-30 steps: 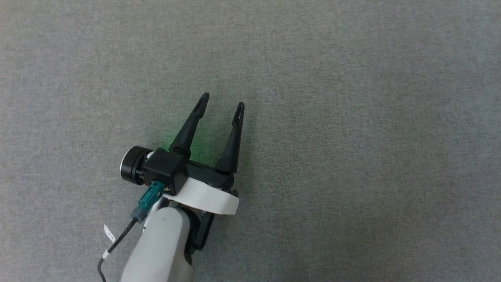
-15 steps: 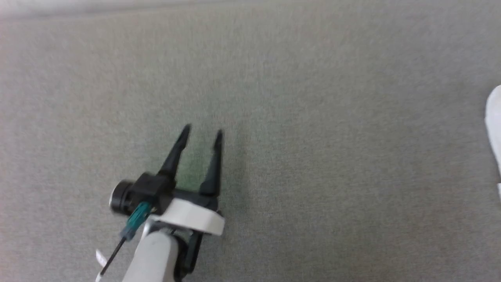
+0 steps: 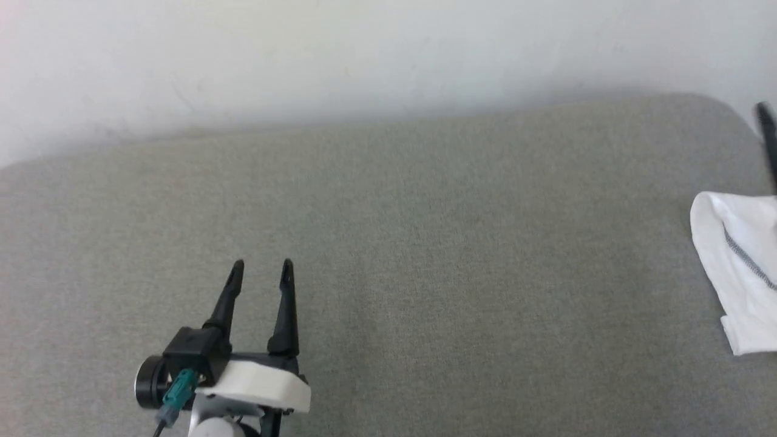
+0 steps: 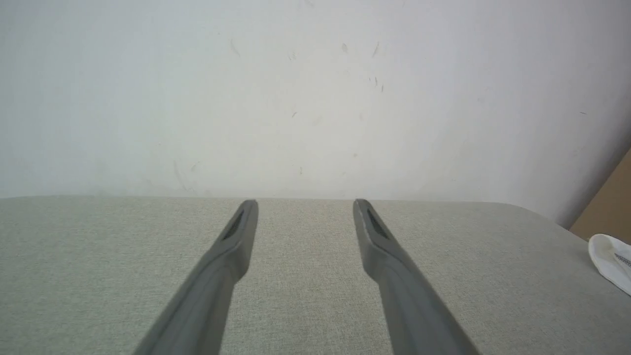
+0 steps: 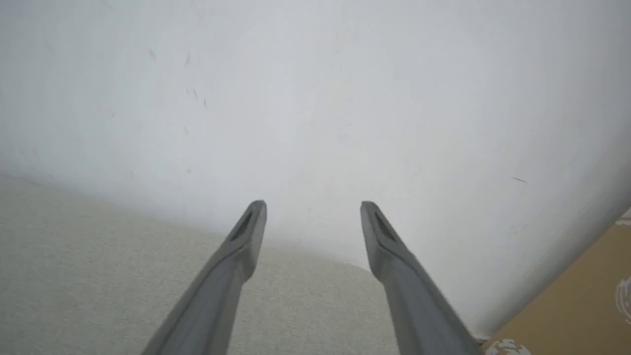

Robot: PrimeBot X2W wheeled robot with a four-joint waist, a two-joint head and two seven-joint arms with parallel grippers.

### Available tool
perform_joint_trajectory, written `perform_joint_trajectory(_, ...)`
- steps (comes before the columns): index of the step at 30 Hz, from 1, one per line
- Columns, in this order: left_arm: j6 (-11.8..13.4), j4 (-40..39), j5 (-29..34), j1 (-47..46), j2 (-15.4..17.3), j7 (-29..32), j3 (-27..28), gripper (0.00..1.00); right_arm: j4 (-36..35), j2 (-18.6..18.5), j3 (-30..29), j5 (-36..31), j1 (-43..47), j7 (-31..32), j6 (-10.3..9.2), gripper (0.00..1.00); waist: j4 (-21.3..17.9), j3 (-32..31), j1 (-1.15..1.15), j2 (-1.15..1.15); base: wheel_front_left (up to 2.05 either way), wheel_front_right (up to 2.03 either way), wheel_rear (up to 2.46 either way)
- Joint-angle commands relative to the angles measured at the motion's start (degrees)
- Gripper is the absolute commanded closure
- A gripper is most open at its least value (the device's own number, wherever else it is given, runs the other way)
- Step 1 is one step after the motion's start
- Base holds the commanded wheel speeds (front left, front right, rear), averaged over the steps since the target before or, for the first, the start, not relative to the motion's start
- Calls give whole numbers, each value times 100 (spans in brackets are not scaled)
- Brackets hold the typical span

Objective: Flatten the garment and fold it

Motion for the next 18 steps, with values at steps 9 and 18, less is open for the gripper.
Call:
perform_joint_trajectory(9,245,27,191,676,-2,-26,182,0,-1349,1619,-1089,-454,1884,-79,-12,0,326,-935,2,0,0,0,0)
perform_joint_trajectory(18,330,43,140,939,-2,-26,183,0,-2080,2792,-1546,-978,3239,-170,-12,0,485,-1074,2,0,0,0,0)
